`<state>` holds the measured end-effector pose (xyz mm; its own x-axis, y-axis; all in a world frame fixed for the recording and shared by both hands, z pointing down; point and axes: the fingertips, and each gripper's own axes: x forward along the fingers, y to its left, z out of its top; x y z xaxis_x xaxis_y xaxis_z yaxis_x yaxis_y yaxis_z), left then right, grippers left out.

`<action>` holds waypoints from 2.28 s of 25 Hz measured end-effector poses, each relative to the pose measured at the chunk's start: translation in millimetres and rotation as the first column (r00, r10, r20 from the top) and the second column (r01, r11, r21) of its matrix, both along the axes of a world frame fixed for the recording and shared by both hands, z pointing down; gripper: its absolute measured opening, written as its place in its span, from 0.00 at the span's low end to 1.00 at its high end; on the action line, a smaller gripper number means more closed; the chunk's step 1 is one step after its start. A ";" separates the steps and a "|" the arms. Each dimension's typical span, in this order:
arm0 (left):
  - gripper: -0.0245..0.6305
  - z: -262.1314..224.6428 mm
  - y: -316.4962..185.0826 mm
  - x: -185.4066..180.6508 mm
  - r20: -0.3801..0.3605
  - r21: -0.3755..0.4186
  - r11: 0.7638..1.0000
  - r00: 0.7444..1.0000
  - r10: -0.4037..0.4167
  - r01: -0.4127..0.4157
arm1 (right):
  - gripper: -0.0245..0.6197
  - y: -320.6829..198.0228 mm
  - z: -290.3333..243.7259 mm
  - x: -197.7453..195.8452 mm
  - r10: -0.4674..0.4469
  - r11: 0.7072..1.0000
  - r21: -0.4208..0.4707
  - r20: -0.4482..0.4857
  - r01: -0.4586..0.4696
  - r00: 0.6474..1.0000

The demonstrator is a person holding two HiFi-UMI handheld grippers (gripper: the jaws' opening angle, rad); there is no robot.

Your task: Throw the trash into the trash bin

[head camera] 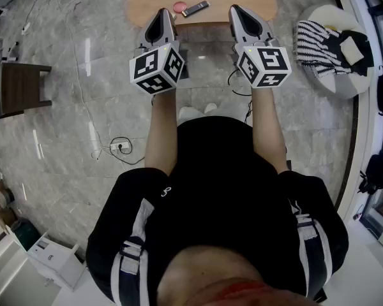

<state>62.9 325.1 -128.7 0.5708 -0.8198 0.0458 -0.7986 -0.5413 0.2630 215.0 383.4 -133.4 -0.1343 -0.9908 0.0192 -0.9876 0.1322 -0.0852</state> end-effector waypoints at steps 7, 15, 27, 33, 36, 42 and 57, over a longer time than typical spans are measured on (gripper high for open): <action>0.05 -3.1 0.2 5.9 -0.006 0.006 0.999 0.999 -0.040 0.040 | 0.05 10.5 4.9 65.1 0.169 0.986 -0.022 0.118 -0.168 0.978; 0.05 -6.1 -10.0 -26.7 0.003 -0.002 0.991 0.991 -0.136 0.136 | 0.05 15.2 7.3 98.9 0.198 0.979 0.000 0.256 -0.205 0.946; 0.05 -8.1 -38.1 -15.0 -0.018 0.036 0.990 0.990 -0.138 0.138 | 0.05 -23.4 4.1 98.7 0.109 0.991 0.047 0.263 -0.126 0.959; 0.05 4.3 -80.0 -10.2 -0.037 0.021 0.991 0.991 -0.131 0.132 | 0.05 -59.6 12.7 98.5 0.099 0.993 0.044 0.242 -0.113 0.965; 0.05 9.6 -103.0 1.6 -0.019 0.020 0.993 0.993 -0.116 0.116 | 0.05 -82.3 16.3 108.7 0.106 0.992 0.041 0.256 -0.120 0.961; 0.05 32.0 -166.9 -2.4 -0.002 -0.031 0.991 0.991 -0.133 0.133 | 0.05 -143.8 5.7 90.4 0.018 0.990 0.131 0.245 -0.051 0.969; 0.05 70.4 -362.9 -9.4 0.120 -0.118 0.990 0.990 -0.068 0.083 | 0.05 -358.3 35.1 44.6 -0.008 0.999 0.046 0.209 -0.002 0.978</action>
<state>53.4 -37.9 -58.3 0.4926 -0.8445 0.2103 -0.8647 -0.4477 0.2277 259.6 25.1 -98.2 -0.1336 -0.9895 -0.0547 -0.9482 0.1437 -0.2832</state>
